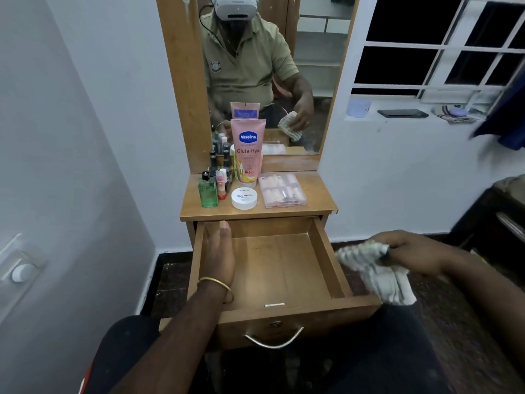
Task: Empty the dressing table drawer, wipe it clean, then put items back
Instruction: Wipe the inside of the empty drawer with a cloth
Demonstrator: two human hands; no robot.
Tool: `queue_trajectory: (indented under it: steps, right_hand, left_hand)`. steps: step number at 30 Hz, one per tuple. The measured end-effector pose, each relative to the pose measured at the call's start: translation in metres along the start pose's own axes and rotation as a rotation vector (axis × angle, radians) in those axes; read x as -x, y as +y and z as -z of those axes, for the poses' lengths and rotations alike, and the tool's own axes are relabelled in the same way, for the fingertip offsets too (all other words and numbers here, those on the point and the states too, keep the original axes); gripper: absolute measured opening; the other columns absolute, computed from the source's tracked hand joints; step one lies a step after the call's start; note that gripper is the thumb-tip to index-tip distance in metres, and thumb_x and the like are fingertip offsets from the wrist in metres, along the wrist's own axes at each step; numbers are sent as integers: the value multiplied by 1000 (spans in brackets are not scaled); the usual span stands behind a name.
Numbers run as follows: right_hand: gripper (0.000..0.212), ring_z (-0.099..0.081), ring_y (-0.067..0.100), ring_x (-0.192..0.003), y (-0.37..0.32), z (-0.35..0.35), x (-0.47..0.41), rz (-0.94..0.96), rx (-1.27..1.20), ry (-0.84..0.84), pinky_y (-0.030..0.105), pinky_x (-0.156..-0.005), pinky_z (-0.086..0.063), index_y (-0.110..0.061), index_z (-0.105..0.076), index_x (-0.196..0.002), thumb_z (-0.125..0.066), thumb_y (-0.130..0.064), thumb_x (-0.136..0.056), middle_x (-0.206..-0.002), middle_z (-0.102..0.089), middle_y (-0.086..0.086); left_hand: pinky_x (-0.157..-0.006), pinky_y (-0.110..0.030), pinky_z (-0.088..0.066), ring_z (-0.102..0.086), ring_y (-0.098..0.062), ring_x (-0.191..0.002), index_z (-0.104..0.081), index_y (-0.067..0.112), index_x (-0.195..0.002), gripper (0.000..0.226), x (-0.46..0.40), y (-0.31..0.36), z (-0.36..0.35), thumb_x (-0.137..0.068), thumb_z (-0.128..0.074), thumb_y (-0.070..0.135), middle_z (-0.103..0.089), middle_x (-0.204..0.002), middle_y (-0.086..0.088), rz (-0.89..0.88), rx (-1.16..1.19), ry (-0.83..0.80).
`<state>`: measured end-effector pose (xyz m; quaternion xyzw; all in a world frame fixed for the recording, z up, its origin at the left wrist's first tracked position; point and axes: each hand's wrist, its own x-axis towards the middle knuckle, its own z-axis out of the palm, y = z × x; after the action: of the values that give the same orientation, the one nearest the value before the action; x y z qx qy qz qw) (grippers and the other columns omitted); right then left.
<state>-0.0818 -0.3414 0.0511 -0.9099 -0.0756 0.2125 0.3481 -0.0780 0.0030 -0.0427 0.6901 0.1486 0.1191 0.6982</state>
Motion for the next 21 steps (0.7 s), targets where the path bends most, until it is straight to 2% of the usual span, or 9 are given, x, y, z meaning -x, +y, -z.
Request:
queue_trajectory:
  steps: [2, 4, 7, 9, 11, 13, 15, 17, 21]
  right_hand:
    - [27, -71, 30, -98, 10, 5, -1, -96, -361, 120, 49, -92, -54, -14, -71, -109, -59, 3, -91, -102, -76, 9]
    - [28, -71, 35, -98, 10, 5, -1, -128, -677, 169, 50, -89, -57, -5, -66, -116, -60, -2, -90, -107, -74, 17]
    - [38, -72, 35, -98, 3, 2, -6, -86, -847, 214, 50, -85, -59, -4, -65, -118, -70, -8, -81, -108, -73, 19]
    - [27, -74, 30, -85, -2, -4, -16, -46, -598, 332, 43, -77, -59, -10, -69, -106, -77, -10, -80, -95, -76, 11]
    - [10, -69, 23, -71, -7, -10, -31, 73, -83, 432, 31, -63, -51, -12, -69, -86, -78, -16, -82, -79, -72, 6]
    - [11, -63, 23, -79, -12, -18, -50, 196, 319, 373, 31, -66, -47, -15, -65, -76, -73, -16, -84, -82, -66, -1]
    - [10, -59, 16, -90, -20, -28, -61, 192, 493, 246, 29, -76, -47, -26, -69, -89, -71, -17, -84, -99, -61, -10]
    - [21, -58, 10, -91, -22, -38, -67, 154, 586, 144, 27, -79, -50, -27, -73, -103, -72, -17, -84, -106, -61, -11]
    - [24, -62, 8, -89, -20, -48, -59, 43, 675, 35, 26, -81, -54, -27, -73, -103, -66, -12, -86, -105, -65, -10]
  left_hand:
    - [-106, -31, -30, -44, -9, -126, -57, 29, -126, 52, -5, -1, 4, -96, -31, 63, -51, -132, 7, 28, 111, 43]
    - [-111, -35, -30, -42, -12, -133, -59, 42, -118, 48, -8, 0, 10, -90, -30, 68, -50, -141, 5, 20, 165, 102]
    - [-106, -32, -32, -46, -13, -131, -57, 24, -132, 58, -12, 2, 21, -100, -21, 58, -50, -144, -3, 8, 241, 217]
    - [-104, -30, -33, -47, -12, -130, -54, 15, -136, 59, -13, 4, 30, -103, -20, 51, -51, -143, -2, -26, 261, 259]
    - [-103, -29, -32, -48, -12, -130, -54, 15, -137, 60, -14, 6, 39, -102, -21, 51, -52, -142, -1, -48, 258, 287]
    - [-106, -33, -29, -47, -12, -130, -56, 20, -135, 63, -18, 5, 49, -97, -22, 57, -53, -141, 1, -15, 272, 314]
    - [-109, -37, -28, -49, -12, -128, -57, 21, -134, 67, -22, 3, 58, -95, -20, 62, -54, -141, 2, 12, 276, 339]
    - [-111, -34, -32, -51, -9, -126, -55, 17, -135, 67, -27, 2, 66, -100, -15, 58, -53, -142, 2, 5, 300, 375]
    - [-103, -29, -34, -52, -7, -124, -52, 15, -137, 69, -27, 0, 73, -101, -12, 58, -52, -143, 2, 20, 347, 409]
